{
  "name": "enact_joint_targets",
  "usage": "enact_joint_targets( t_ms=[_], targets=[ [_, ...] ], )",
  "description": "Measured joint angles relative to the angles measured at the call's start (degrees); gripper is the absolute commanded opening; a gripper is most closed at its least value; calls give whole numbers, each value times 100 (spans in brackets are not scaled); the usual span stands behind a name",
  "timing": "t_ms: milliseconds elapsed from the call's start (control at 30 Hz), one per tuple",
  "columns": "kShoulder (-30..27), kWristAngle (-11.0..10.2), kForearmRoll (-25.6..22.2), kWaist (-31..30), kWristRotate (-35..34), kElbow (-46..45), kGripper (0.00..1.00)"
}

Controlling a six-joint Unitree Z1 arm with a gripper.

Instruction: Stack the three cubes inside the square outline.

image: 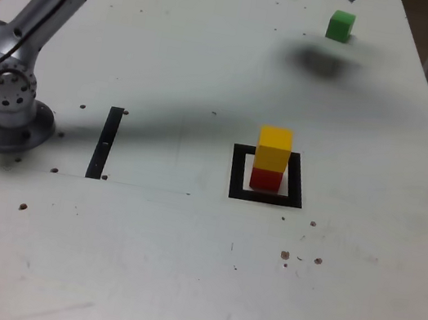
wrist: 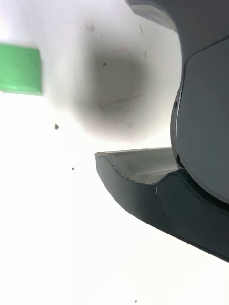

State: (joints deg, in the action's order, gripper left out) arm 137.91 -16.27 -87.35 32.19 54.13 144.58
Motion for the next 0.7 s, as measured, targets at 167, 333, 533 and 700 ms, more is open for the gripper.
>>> enact_joint_targets(
  t_ms=[167,333,533,700],
  targets=[
    [411,152,-156,17,92,623,95],
    [893,312,-260,35,170,1195,95],
    [1045,318,-247,125,220,1478,94],
    [1226,237,-191,193,220,1510,93]
  ],
)
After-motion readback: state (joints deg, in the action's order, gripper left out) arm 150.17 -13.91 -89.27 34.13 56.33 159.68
